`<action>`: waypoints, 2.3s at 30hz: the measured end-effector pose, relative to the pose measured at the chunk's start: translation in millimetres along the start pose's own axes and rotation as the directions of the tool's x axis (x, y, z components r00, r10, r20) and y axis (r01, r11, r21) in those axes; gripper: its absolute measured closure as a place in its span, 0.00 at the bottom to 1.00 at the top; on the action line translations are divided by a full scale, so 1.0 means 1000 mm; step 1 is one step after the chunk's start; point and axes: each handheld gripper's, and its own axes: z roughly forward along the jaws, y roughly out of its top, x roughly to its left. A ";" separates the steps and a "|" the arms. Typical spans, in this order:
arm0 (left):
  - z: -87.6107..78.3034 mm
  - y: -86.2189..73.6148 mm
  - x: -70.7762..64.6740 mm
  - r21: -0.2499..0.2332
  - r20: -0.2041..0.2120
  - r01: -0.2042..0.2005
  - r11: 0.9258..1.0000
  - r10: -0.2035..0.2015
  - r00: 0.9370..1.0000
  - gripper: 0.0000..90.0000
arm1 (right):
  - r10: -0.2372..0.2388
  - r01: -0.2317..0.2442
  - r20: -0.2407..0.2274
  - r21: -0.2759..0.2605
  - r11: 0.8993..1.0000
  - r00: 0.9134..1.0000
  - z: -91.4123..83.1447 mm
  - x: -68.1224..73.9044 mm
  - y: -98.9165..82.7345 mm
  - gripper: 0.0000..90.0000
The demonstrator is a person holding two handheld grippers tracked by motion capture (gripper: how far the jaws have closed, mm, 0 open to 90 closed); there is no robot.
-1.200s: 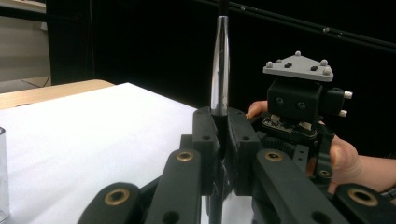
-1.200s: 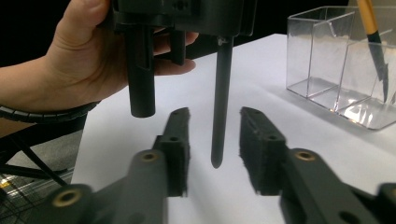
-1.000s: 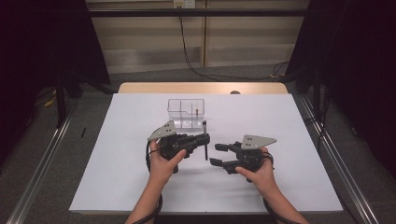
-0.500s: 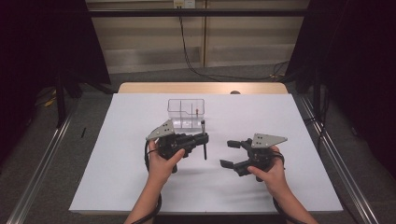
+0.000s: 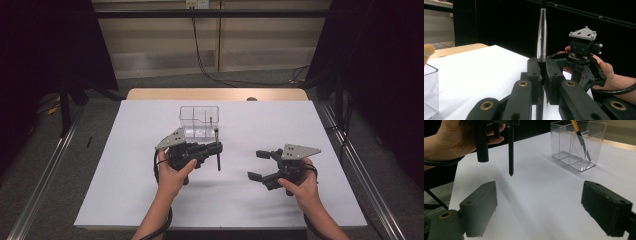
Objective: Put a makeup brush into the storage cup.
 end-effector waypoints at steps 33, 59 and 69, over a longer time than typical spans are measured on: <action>-0.001 0.001 0.002 -0.006 -0.014 -0.006 1.000 0.006 1.000 0.93 | -0.007 0.006 0.092 0.015 1.000 0.996 -0.054 -0.013 -0.015 0.08; 0.003 0.000 0.007 -0.007 -0.013 0.000 1.000 0.000 1.000 0.93 | -0.001 0.002 0.125 -0.011 1.000 0.992 -0.087 -0.015 -0.031 0.08; 0.000 0.003 0.009 -0.010 -0.021 0.003 1.000 -0.003 1.000 0.93 | 0.009 -0.005 0.128 -0.026 1.000 0.992 -0.094 -0.015 -0.034 0.08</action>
